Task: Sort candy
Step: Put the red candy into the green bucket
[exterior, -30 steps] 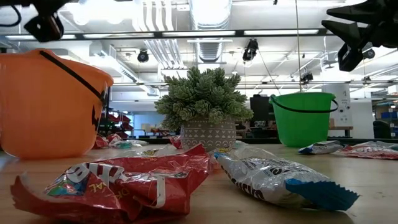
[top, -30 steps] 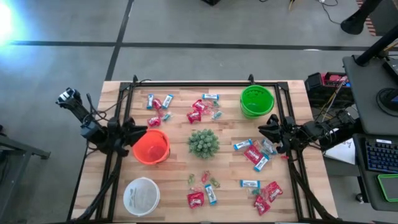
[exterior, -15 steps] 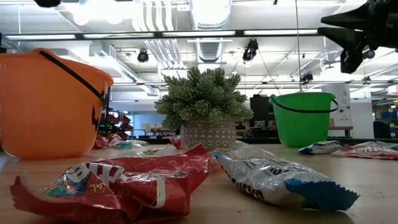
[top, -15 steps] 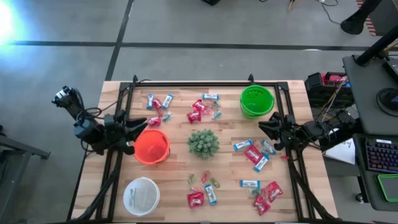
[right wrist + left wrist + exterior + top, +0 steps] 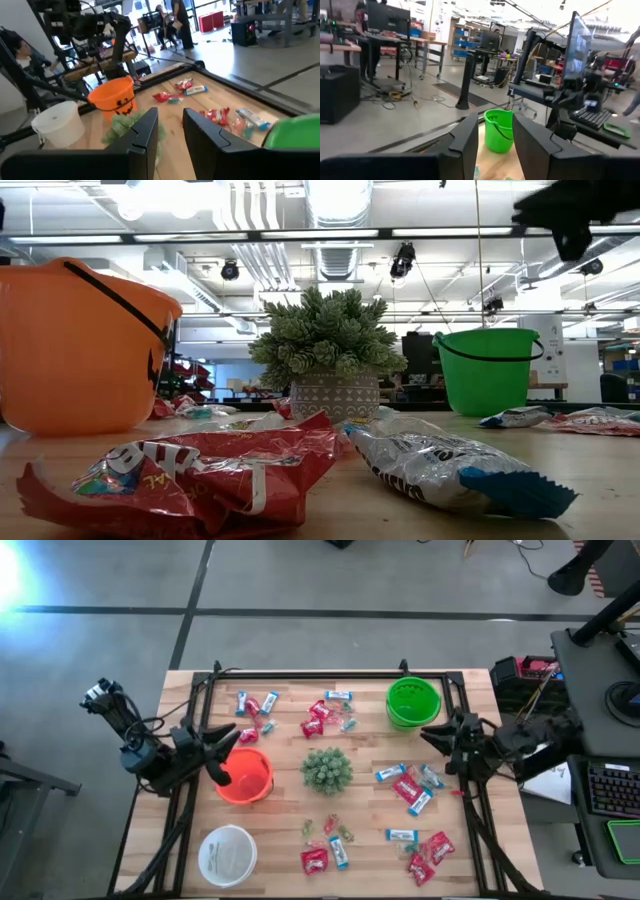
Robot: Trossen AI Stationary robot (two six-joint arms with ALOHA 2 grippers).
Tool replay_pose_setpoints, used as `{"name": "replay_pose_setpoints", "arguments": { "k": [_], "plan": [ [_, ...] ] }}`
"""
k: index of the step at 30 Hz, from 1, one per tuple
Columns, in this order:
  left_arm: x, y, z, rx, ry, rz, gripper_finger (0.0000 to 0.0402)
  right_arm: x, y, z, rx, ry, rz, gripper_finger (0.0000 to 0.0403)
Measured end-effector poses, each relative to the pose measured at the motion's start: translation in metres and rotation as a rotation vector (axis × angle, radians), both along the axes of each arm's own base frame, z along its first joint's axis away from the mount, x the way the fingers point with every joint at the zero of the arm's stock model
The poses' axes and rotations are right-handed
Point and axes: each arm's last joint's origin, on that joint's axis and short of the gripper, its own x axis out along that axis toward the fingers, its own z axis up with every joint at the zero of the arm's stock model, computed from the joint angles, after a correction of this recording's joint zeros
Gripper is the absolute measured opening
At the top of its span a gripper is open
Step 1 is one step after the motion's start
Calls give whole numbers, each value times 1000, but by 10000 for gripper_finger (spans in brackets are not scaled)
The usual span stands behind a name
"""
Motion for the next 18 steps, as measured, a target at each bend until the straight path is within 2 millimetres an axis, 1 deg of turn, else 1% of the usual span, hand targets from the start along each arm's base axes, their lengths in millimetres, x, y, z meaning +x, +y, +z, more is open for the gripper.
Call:
{"name": "replay_pose_setpoints", "arguments": {
  "k": [2,6,10,14,18],
  "plan": [
    [0,0,4,20,15,4,103,4,1,15,-8,18,0,84],
    [-3,3,18,54,34,9,103,16,5,38,-29,89,-34,84],
    [-12,12,36,67,63,55,103,45,16,53,-102,239,-80,84],
    [-23,22,51,55,66,74,103,62,20,73,-154,304,-170,84],
    [-31,29,63,32,39,61,103,73,23,94,-157,323,-265,84]
  ]
}}
